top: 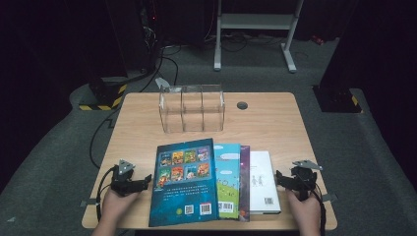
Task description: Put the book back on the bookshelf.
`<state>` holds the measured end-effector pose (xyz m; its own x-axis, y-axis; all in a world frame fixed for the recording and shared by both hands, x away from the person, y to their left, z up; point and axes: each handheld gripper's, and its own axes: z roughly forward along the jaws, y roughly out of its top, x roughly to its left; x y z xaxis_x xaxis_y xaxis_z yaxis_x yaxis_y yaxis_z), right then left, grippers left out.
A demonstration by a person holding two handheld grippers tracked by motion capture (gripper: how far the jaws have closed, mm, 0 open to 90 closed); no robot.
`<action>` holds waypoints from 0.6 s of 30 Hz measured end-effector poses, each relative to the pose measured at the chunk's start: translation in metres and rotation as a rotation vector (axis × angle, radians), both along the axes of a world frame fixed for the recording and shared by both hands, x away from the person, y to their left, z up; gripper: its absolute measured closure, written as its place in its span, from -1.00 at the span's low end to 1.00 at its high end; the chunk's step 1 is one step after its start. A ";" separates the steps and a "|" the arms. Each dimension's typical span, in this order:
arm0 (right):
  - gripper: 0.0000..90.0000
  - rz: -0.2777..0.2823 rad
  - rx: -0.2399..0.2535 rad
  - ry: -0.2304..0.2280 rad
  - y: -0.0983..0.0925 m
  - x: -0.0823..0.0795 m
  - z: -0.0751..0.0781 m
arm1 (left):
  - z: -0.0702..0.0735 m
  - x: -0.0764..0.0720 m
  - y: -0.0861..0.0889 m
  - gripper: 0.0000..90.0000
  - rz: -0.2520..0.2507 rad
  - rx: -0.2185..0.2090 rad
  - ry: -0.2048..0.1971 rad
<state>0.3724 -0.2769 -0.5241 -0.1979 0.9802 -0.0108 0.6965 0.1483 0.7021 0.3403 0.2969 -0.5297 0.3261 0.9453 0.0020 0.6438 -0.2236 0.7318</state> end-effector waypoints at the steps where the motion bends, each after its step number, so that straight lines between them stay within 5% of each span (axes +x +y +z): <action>1: -0.76 0.010 0.002 0.001 0.000 -0.003 0.000 | 0.000 0.000 0.000 -0.70 0.002 0.000 -0.002; 5: -0.77 0.074 0.000 0.000 -0.002 -0.014 0.000 | 0.000 0.000 0.001 -0.67 0.000 -0.006 -0.006; 18: -0.77 0.089 0.002 0.000 -0.002 -0.015 0.000 | 0.000 0.002 0.003 -0.66 0.011 -0.004 -0.004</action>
<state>0.3573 -0.2789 -0.5242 -0.2839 0.9588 -0.0089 0.6808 0.2082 0.7022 0.3425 0.2998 -0.5297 0.3155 0.9489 -0.0009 0.6432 -0.2132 0.7354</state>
